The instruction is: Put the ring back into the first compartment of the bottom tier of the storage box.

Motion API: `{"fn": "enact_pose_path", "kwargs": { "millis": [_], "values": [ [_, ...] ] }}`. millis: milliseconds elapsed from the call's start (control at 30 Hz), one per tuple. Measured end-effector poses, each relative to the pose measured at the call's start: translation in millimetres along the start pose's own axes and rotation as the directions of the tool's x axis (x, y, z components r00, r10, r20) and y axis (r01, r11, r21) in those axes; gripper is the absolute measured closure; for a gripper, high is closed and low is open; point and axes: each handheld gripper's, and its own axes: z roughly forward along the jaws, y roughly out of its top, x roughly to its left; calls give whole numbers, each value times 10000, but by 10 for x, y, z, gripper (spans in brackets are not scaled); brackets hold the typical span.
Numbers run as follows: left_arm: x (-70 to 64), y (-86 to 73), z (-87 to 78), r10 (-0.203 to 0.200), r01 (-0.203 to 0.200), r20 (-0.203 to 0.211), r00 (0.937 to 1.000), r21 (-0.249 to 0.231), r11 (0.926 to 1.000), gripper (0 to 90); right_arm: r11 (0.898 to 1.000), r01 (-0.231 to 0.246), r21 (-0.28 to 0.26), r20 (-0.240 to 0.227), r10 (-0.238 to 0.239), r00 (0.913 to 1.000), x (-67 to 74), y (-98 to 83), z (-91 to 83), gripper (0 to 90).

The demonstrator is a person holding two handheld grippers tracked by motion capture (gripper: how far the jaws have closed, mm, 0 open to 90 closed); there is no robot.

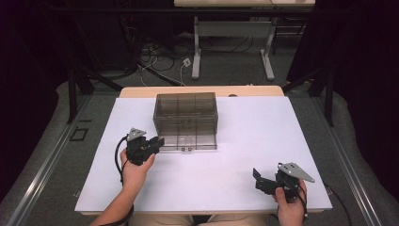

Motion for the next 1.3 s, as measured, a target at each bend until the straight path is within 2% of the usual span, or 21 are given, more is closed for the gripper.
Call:
{"fn": "enact_pose_path", "kwargs": {
  "millis": [200,300,533,1300],
  "values": [
    [19,-5,59,-83,84,-8,10000,217,9997,690,10000,25,-7,-61,-25,10000,-1,-1,0,26],
    [23,-8,106,-340,341,-52,9994,156,9993,690,10000,-4,9,-75,4,10000,2,0,0,26],
    [45,2,185,-501,505,-140,9986,297,9983,690,10000,-2,-26,-83,2,10000,0,-2,7,27],
    [92,-19,369,-537,565,-436,9976,658,9962,689,10000,-10,-35,-101,9,9999,2,-3,7,35]
  ]
}}
